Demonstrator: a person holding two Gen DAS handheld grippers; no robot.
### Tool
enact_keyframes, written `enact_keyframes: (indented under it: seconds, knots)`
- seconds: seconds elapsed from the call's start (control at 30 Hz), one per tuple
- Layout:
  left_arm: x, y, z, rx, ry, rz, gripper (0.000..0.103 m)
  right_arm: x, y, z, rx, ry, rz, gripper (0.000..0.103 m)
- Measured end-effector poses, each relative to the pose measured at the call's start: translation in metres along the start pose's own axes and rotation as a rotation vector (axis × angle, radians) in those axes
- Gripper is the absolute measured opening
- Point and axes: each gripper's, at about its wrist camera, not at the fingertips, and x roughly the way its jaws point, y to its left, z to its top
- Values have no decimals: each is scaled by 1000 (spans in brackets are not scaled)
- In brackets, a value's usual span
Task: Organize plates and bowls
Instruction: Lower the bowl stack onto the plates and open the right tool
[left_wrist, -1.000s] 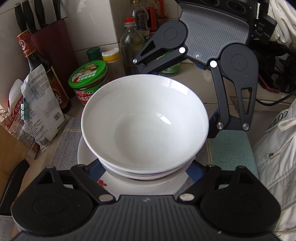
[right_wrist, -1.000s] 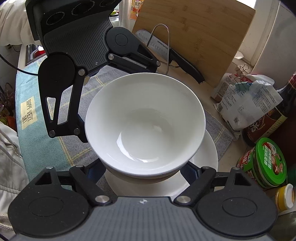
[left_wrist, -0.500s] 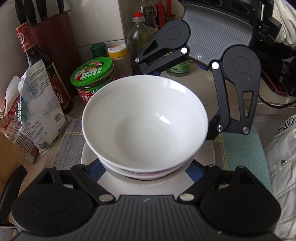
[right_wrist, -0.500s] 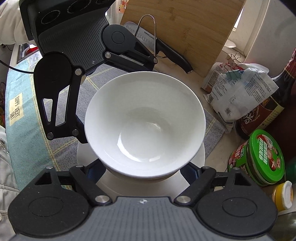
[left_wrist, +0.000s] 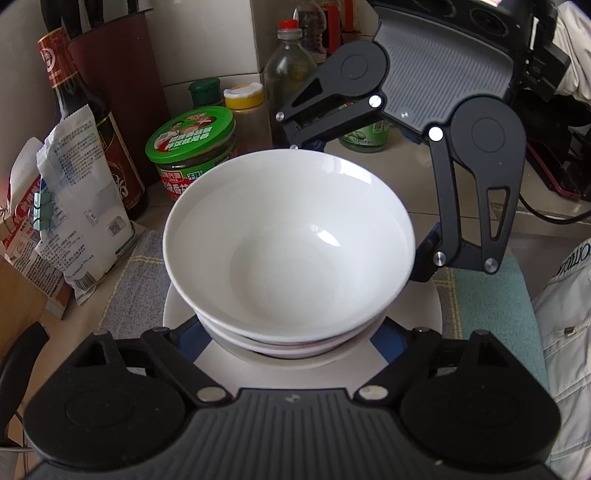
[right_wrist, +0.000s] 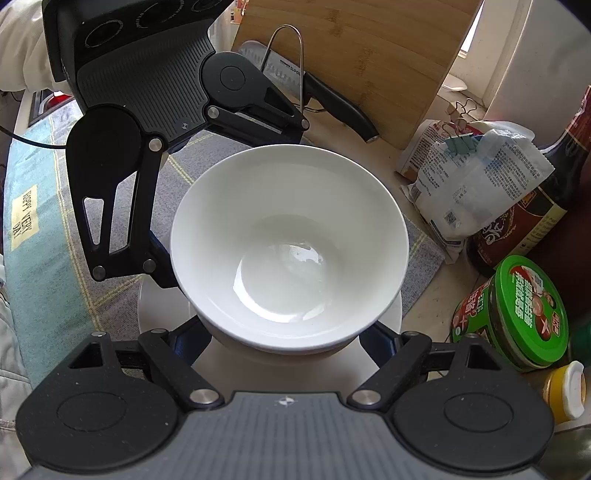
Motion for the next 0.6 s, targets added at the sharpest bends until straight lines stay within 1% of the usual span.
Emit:
enact_keyframes:
  seconds: [0.1, 0.17, 0.2, 0.23, 0.3, 0.4, 0.47, 0.53, 0.6]
  knots:
    - [0, 0, -2, -11, -1, 8, 91, 1, 2, 0, -8, -2, -6, 90]
    - [-1, 0, -3, -20, -8, 16, 91, 0, 3, 0, -5, -7, -9, 92]
    - [-1, -1, -3, -18, -12, 22, 92, 0, 3, 0, -1, -13, -7, 99]
    - [-2, -3, -4, -9, -20, 33, 93, -2, 3, 0, 2, -22, -8, 103]
    - [-4, -8, -5, 0, -30, 61, 99, -5, 5, 1, 0, -31, -11, 103]
    - [-10, -16, -10, 4, -38, 93, 99, -3, 9, -1, -13, -11, -33, 103]
    - [-17, -21, -16, -22, -52, 120, 99, -4, 12, -4, -9, -1, -36, 103]
    - [-29, -27, -23, -49, -81, 156, 99, -7, 15, -7, 3, -2, -50, 103]
    - [-45, -36, -28, -71, -130, 217, 100, -13, 19, -9, 23, -4, -81, 103]
